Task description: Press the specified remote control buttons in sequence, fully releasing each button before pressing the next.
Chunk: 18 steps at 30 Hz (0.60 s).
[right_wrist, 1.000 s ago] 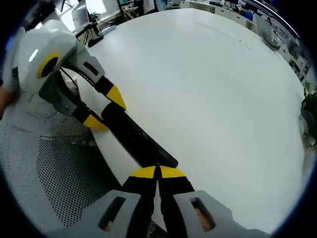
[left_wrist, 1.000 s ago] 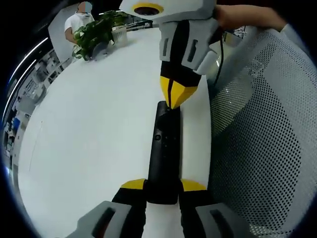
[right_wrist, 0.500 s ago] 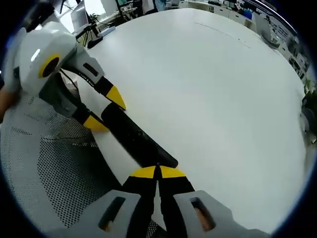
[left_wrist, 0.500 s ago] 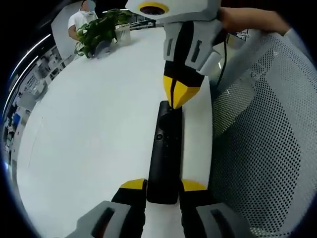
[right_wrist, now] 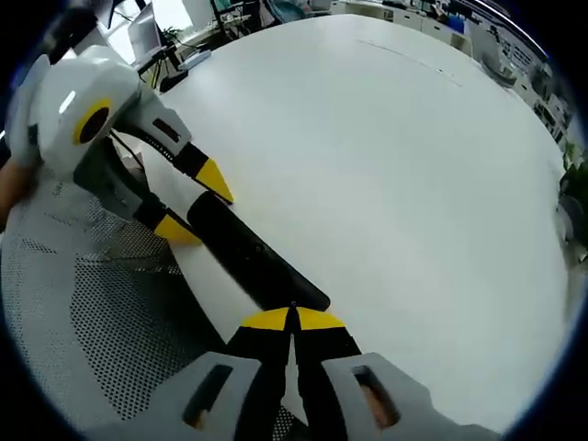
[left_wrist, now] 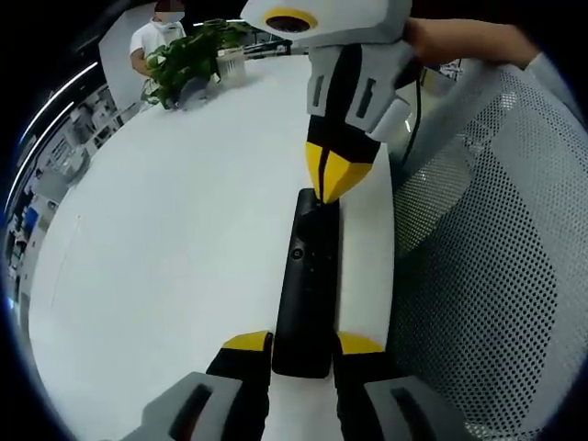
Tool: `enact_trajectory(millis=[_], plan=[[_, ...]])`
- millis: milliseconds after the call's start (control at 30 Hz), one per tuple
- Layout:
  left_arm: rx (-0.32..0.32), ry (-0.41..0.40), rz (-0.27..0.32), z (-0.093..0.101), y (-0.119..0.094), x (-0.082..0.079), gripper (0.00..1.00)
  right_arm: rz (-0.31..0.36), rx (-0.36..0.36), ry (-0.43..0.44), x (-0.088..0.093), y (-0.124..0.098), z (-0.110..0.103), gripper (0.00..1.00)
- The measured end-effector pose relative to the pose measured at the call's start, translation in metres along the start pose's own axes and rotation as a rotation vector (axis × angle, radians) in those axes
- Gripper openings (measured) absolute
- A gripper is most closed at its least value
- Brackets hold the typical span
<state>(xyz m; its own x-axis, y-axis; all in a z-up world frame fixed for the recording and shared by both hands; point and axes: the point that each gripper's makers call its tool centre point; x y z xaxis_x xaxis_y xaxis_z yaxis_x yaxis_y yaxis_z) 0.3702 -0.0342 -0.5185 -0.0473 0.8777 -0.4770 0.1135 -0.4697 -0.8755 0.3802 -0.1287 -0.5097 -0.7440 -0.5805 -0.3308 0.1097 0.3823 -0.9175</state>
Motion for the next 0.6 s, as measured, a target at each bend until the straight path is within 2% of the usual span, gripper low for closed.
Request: enact_trajectory(millis=[300,600], plan=[[0.005,0.013,0.008,0.0010,0.0003,-0.0003,0.25,-0.016,-0.003,0.000,0.0028,0.0004,-0.0017,0.00],[0.006,0.016,0.009,0.0011,0.0005,-0.0003,0.25,0.029,0.022,0.005,-0.0049,-0.0041,0.0061,0.00]])
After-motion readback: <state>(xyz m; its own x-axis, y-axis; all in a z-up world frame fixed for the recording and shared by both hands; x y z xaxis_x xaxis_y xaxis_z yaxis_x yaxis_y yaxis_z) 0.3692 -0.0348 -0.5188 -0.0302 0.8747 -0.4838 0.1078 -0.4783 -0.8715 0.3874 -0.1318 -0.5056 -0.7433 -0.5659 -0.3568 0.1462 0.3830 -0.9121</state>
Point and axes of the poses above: the point that each gripper's makers call its tool centre point, and the gripper's own axes: y roughly forward along the fingers, z roughly to its right, x roughly out of its underside, and after that the axes turned 8 degrees about y, right-handed
